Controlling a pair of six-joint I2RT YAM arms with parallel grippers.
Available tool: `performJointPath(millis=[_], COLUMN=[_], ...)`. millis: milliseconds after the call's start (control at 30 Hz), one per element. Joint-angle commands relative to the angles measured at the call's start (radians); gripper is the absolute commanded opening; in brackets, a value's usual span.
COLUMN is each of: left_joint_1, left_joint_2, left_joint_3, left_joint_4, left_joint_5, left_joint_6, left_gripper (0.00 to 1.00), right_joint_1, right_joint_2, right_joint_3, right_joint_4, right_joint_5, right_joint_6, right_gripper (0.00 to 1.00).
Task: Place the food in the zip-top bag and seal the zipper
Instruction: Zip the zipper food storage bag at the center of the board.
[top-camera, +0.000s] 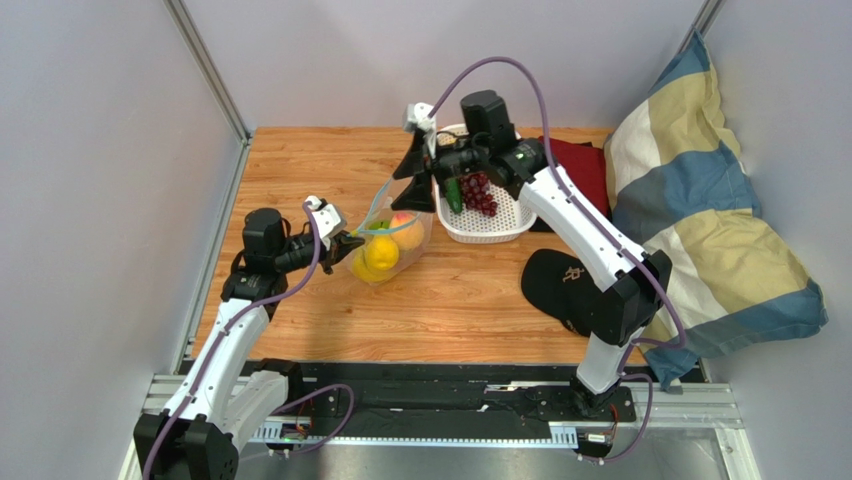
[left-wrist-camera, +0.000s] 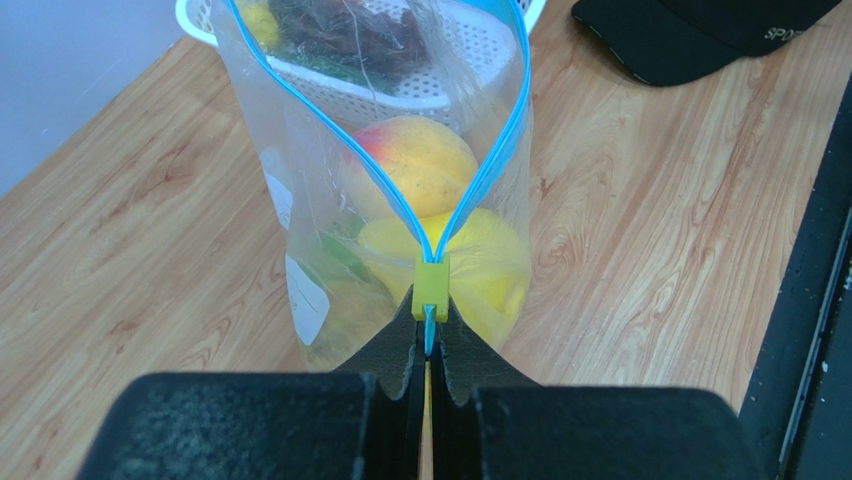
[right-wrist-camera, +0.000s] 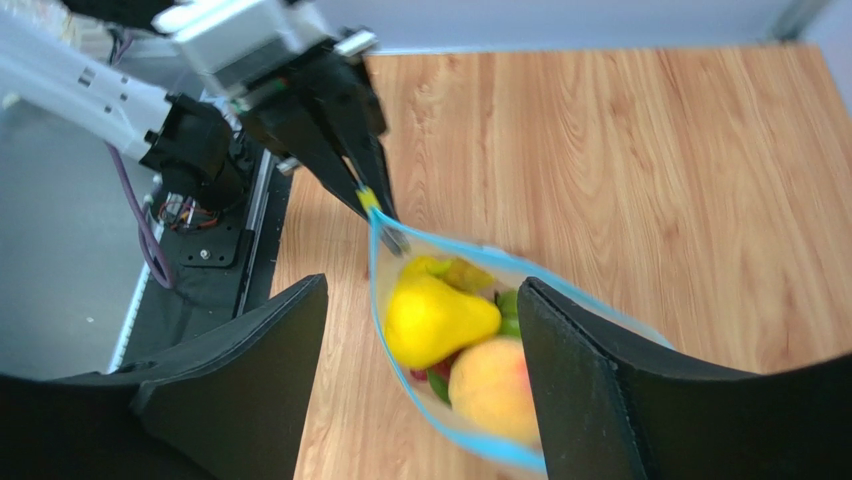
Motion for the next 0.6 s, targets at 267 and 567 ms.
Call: performJointPath(millis=[267,567], left_joint_1=[-0.004,-0.004], left_joint_2=[-0.010,-0.020], left_joint_3=[0.052,0.049], left_joint_4=[0.009,-0.012], left_joint_5=[0.067,0.072], left_joint_6=[0.069,0.073], left_gripper=[0.00,0.00], right_joint_1=[0.223,0.246], right_joint_2=[-0.009,0.056], right_joint_3=[-0.100,-0.051], right_joint_4=[0.168,0.093], right_joint_5=[0.033,0.058], right_joint_6=[-0.458,-0.566], right_gripper=[0.64,0.45])
